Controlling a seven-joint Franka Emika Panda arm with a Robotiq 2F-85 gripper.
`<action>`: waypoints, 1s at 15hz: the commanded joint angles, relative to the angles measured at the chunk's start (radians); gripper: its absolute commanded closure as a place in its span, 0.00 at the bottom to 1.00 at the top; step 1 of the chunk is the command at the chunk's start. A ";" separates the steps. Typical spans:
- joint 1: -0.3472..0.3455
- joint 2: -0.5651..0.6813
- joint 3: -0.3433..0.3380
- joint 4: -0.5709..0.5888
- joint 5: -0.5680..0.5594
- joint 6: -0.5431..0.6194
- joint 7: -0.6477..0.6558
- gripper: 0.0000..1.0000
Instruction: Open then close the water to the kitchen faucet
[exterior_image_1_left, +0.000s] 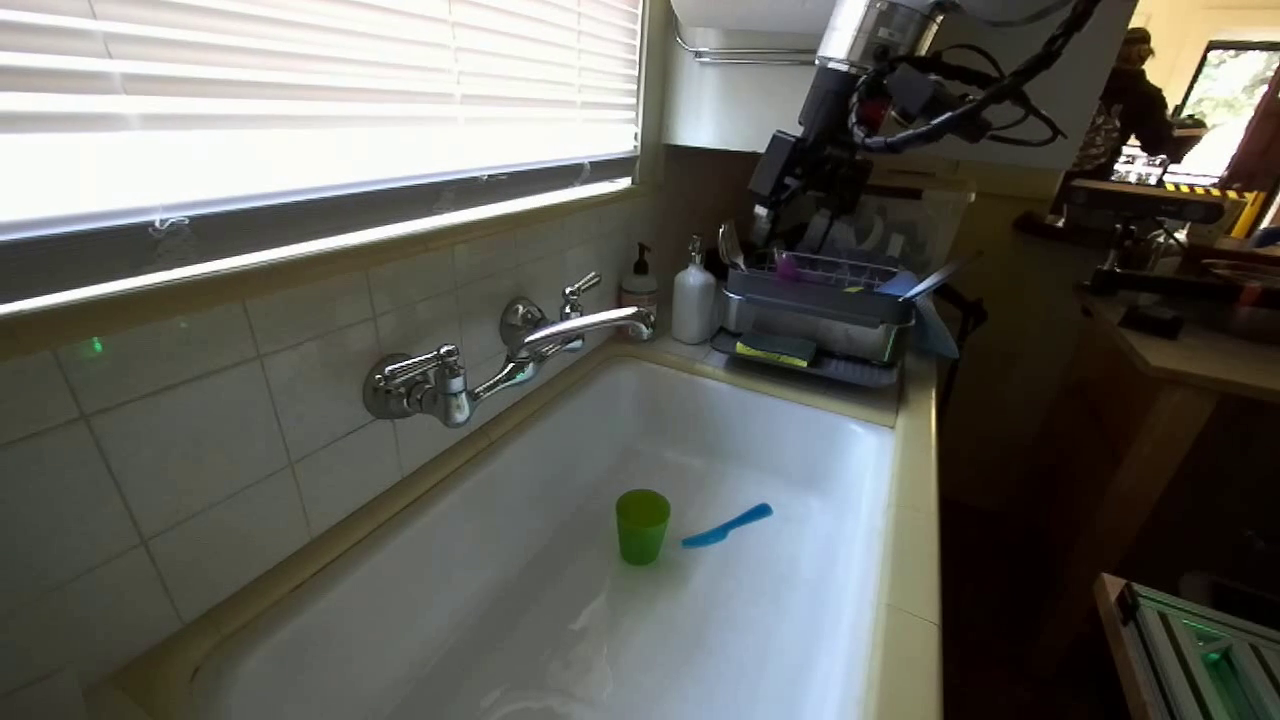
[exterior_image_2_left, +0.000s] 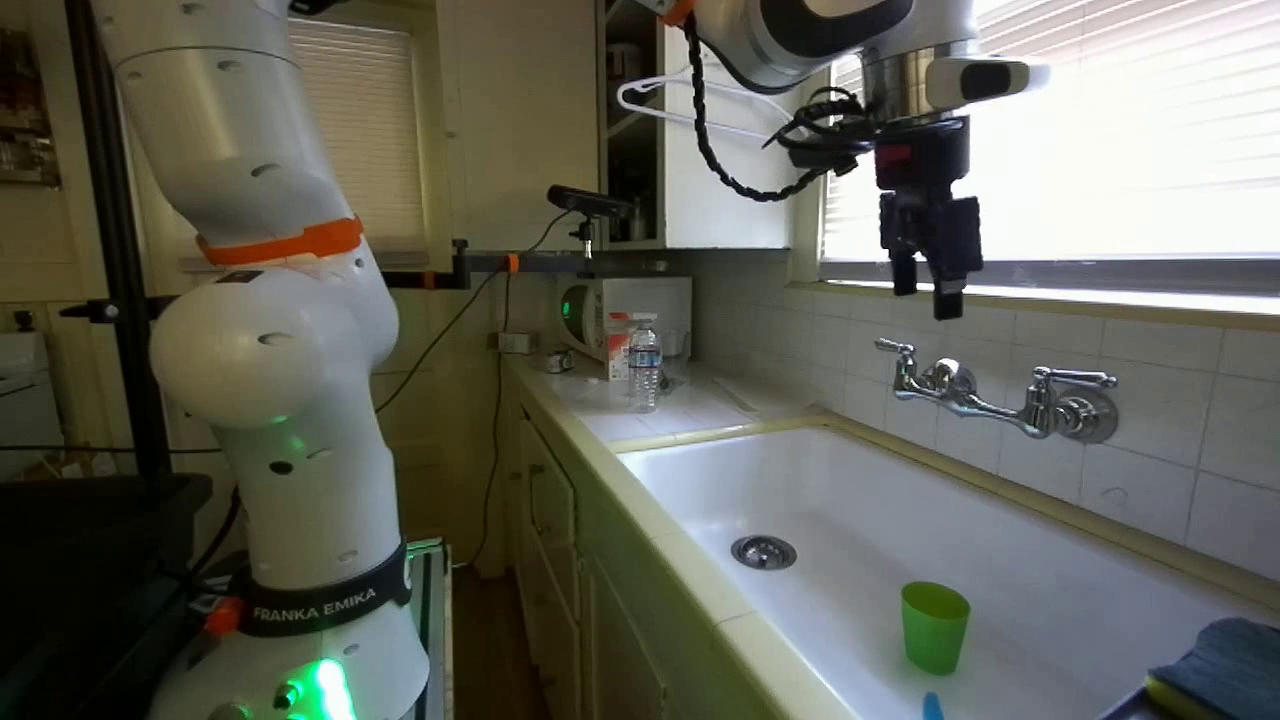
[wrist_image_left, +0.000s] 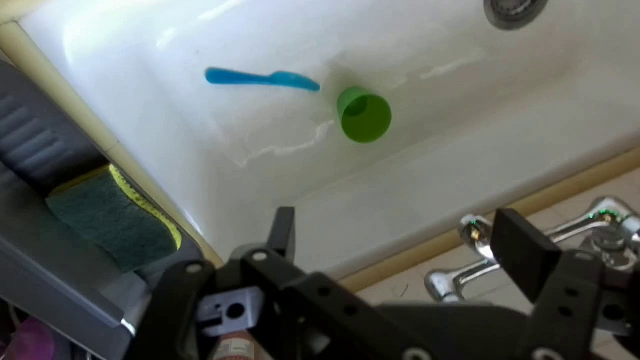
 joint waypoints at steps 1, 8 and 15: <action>-0.004 0.105 -0.007 0.075 0.037 0.113 0.035 0.00; -0.001 0.278 -0.009 0.209 0.088 0.219 -0.097 0.00; -0.021 0.409 0.003 0.360 0.131 0.217 -0.181 0.00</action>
